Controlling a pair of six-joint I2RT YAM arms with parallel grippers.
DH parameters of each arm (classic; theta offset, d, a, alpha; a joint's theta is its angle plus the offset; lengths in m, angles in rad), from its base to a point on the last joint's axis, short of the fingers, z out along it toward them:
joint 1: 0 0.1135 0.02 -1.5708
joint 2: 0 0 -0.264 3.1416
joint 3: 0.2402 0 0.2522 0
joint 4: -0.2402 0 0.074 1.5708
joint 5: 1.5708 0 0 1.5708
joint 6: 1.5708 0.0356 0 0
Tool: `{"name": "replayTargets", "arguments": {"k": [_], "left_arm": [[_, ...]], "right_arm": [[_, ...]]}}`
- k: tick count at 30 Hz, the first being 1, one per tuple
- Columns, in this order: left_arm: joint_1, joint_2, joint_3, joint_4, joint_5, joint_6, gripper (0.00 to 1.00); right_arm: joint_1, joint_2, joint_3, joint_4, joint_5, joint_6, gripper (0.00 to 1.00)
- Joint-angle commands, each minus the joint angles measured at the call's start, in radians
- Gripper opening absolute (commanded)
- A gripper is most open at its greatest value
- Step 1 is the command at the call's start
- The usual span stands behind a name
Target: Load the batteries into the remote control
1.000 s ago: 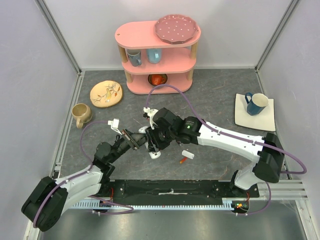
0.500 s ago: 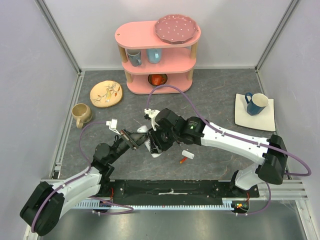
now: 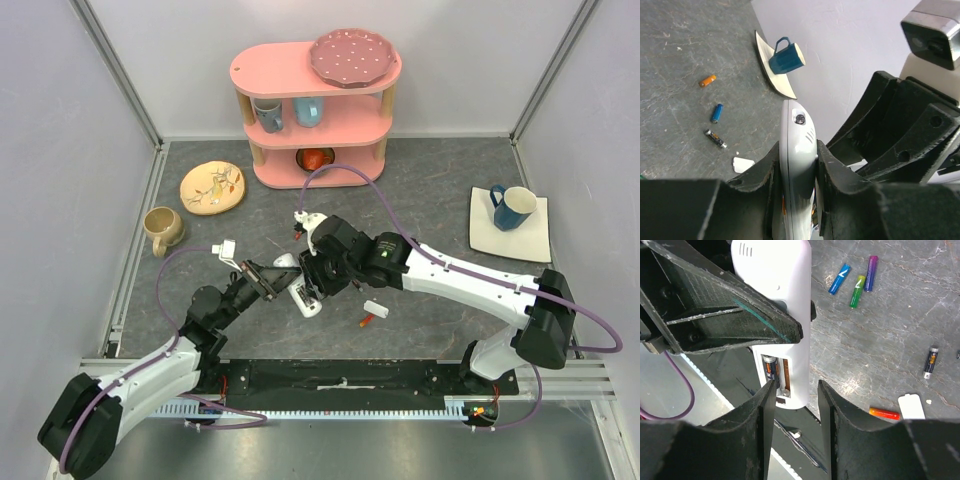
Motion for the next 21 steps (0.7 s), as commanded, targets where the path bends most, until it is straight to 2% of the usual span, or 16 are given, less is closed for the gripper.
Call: {"name": "replayTargets", "arguments": {"k": [1, 5, 13, 17, 21], "left_arm": [[-0.004, -0.018, -0.025, -0.049, -0.017, -0.009, 0.02], [-0.003, -0.012, 0.001, -0.080, -0.019, -0.006, 0.02], [-0.004, -0.009, -0.012, -0.011, 0.010, -0.017, 0.02], [-0.001, 0.019, -0.018, 0.087, 0.047, -0.038, 0.02], [-0.001, 0.088, -0.008, 0.202, 0.108, -0.073, 0.02]], "right_arm": [[0.005, 0.002, 0.026, 0.002, 0.067, 0.004, 0.48], [0.009, -0.010, 0.040, 0.016, 0.108, 0.004, 0.52], [-0.004, -0.099, -0.029, 0.089, 0.136, 0.009, 0.61], [-0.053, -0.191, -0.190, 0.212, 0.037, 0.033, 0.64], [-0.119, -0.288, -0.337, 0.408, -0.103, 0.081, 0.68]]}}
